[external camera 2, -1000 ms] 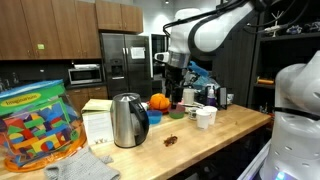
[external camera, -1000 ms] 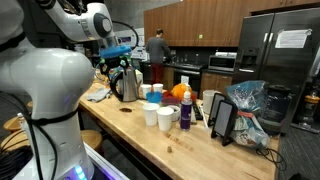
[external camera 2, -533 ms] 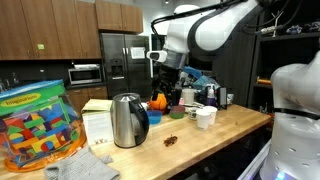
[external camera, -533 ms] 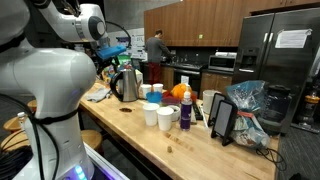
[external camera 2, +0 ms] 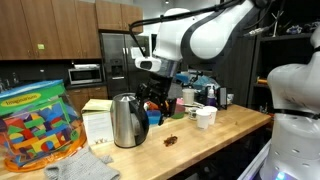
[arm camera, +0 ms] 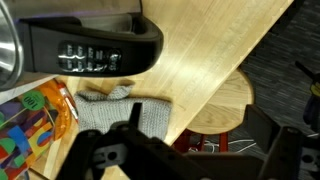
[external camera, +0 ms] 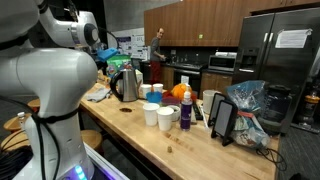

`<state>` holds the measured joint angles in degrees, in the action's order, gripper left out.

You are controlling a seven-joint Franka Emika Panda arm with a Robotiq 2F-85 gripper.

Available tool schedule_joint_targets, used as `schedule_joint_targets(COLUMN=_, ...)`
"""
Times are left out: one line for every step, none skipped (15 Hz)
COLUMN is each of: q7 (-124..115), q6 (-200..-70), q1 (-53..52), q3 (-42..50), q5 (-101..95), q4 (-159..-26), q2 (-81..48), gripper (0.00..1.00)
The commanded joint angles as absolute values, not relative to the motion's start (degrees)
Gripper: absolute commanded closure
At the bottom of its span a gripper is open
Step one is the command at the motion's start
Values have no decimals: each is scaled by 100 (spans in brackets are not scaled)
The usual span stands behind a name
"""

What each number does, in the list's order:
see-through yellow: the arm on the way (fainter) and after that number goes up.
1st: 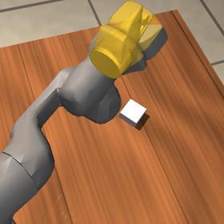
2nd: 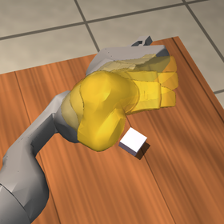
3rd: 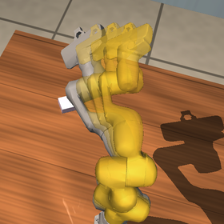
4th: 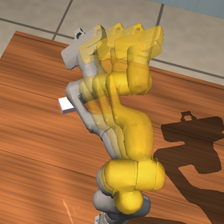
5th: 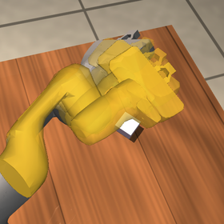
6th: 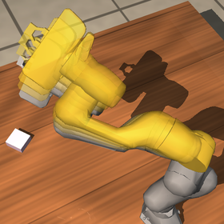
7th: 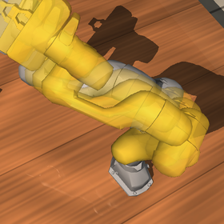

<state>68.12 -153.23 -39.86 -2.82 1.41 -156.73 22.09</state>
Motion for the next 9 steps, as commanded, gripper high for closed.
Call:
schedule_joint_targets(q7=6890, q6=-15316, q1=-3894, q3=-403, q5=211, q4=-15636, q2=2173, gripper=0)
schedule_joint_targets(q7=6914, q6=-15316, q1=-3890, q3=-423, q5=212, q4=-15605, q2=2128, gripper=0)
schedule_joint_targets(q7=6931, q6=-15316, q1=-3885, q3=-440, q5=214, q4=-15577, q2=2084, gripper=0)
schedule_joint_targets(q7=6941, q6=-15316, q1=-3881, q3=-449, q5=216, q4=-15559, q2=2054, gripper=0)
schedule_joint_targets(q7=6950, q6=-15316, q1=-3879, q3=-451, q5=216, q4=-15552, q2=2043, gripper=0)
schedule_joint_targets(q7=6953, q6=-15316, q1=-3879, q3=-451, q5=216, q4=-15549, q2=2041, gripper=0)
schedule_joint_targets(q7=6955, q6=-15316, q1=-3879, q3=-451, q5=216, q4=-15546, q2=2041, gripper=0)
schedule_joint_targets(q7=6956, q6=-15316, q1=-3879, q3=-452, q5=216, q4=-15545, q2=2041, gripper=0)
schedule_joint_targets(q7=6957, q6=-15316, q1=-3879, q3=-452, q5=216, q4=-15543, q2=2041, gripper=0)
